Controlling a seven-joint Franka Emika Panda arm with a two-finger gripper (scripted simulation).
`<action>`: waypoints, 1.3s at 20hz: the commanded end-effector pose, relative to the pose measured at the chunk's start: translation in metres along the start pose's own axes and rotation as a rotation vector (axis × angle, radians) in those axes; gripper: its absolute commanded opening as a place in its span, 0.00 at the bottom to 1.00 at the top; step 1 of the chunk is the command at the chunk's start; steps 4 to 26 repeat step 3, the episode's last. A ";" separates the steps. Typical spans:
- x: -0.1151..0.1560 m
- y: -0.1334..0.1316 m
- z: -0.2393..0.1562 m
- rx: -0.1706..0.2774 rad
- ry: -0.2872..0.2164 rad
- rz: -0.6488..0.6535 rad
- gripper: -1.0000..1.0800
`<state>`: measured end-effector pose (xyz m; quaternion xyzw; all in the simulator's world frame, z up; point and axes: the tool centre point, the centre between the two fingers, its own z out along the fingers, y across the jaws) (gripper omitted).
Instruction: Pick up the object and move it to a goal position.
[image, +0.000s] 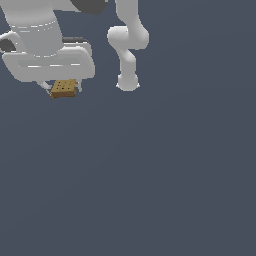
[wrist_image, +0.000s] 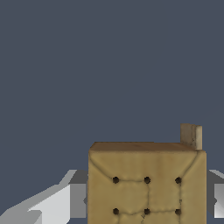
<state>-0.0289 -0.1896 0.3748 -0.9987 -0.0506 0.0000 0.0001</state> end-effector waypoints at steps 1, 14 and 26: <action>0.001 0.001 -0.002 0.000 0.000 -0.001 0.00; 0.001 0.001 -0.001 0.000 0.000 -0.001 0.00; 0.001 0.001 -0.001 0.000 0.000 -0.001 0.00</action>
